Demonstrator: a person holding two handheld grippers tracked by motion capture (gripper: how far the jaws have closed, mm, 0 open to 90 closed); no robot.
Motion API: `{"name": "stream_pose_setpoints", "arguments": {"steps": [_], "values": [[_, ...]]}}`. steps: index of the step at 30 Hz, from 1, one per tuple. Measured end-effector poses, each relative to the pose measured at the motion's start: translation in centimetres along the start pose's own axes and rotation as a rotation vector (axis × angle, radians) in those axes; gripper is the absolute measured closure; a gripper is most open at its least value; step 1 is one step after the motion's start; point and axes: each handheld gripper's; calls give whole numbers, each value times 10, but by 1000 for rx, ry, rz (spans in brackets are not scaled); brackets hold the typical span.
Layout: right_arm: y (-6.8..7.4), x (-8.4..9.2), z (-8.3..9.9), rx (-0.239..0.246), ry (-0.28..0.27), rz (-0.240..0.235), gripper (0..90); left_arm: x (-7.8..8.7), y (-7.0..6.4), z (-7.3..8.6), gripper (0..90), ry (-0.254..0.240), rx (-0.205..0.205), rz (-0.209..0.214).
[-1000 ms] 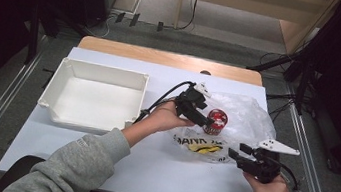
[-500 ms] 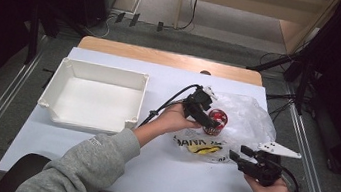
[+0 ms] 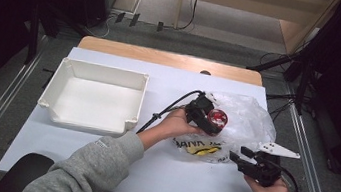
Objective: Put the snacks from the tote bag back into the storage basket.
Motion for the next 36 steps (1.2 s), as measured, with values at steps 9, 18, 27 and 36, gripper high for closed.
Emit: {"name": "stream_pose_setpoints", "arguments": {"steps": [9, 18, 27, 36], "values": [[-1, -1, 1, 4, 9, 0, 490, -10, 2, 5, 167, -15, 1, -6], [-1, -2, 1, 1, 7, 1, 489, -19, 1, 6, 193, -38, 1, -38], [-1, -2, 1, -1, 7, -2, 490, -22, -2, 6, 212, -71, -32, -66], [-2, -2, 2, -6, 9, -4, 493, -16, -5, 4, 260, -85, -55, -102]]}}
Point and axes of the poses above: each handheld gripper's, and its own axes: x roughly backward along the jaws, z roughly out of its underside, y roughly to its left, and after that the axes turned 11 degrees about x, right-handed
